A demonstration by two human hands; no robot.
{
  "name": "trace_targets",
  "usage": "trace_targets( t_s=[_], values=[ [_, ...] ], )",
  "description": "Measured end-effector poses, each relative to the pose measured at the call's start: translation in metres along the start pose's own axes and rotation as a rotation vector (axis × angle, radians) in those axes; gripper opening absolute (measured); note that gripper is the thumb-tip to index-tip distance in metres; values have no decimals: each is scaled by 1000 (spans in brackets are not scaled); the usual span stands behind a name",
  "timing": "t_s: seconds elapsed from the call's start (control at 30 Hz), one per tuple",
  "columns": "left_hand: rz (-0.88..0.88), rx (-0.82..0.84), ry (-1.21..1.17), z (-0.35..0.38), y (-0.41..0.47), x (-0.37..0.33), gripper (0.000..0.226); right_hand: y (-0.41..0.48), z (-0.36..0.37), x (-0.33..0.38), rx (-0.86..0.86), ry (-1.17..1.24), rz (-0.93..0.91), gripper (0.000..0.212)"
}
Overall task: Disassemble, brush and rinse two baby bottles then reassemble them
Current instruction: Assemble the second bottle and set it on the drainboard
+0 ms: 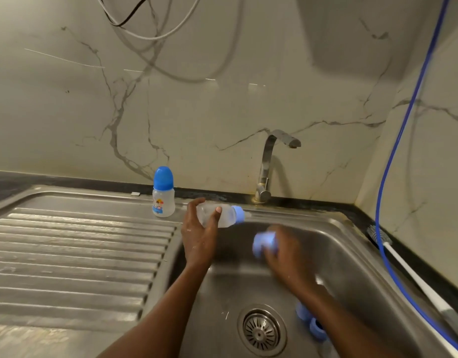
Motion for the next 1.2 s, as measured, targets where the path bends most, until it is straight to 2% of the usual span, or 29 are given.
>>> trace_targets(
  t_s=[0.03,0.07,0.1,0.17,0.2,0.23,0.3,0.33,0.37,0.43,0.47,0.5,0.57,0.6,0.7,0.73,0.83,1.03,1.2],
  values=[
    [7,11,2,0,0,-1,30,-15,39,-15,330,-108,67,17],
    [13,21,1,1,-1,-1,27,-26,58,-26,501,-148,113,14],
    [16,33,3,1,1,-1,25,-20,52,-28,471,-103,126,12],
    [-6,49,2,3,2,9,26,2,11,-21,91,100,60,23],
    [-8,47,-12,3,4,14,28,8,-3,-18,-40,157,19,30],
    [-23,45,-28,2,3,19,30,8,-3,-16,-44,185,10,35],
    [-45,45,-58,1,3,26,32,5,19,-25,116,152,93,41],
    [-52,56,-77,3,3,26,31,4,21,-32,112,162,116,43],
    [-62,66,-88,4,4,27,32,5,13,-39,32,210,149,41],
    [-58,79,-88,7,7,28,33,6,-20,-39,-240,276,113,35],
    [-51,82,-76,8,8,28,34,6,-26,-39,-257,245,90,33],
    [-37,89,-60,9,8,28,34,4,-18,-37,-160,194,74,31],
    [-19,97,-49,11,6,27,34,-7,22,-44,226,73,158,30],
    [-16,103,-40,12,6,26,34,-9,25,-47,242,73,179,30],
    [-45,112,-30,15,9,29,33,8,-17,-41,-124,308,146,35],
    [-61,106,-43,14,9,31,32,11,-26,-30,-179,394,100,37],
    [-85,117,-34,15,8,35,35,10,-15,-18,-120,573,58,43],
    [-113,68,-87,8,9,35,27,10,-14,-20,-116,588,24,43],
    [-109,109,-104,16,6,34,29,11,-7,-11,-91,582,0,42]
  ],
)
Point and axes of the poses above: each hand's wrist, its own y-axis towards the middle knuckle, its own z-axis out of the palm, x = y × z, the point moved 9 cm from there along y, towards the middle knuckle, and after that the axes turned 4 degrees about x, right-handed, at the moved point
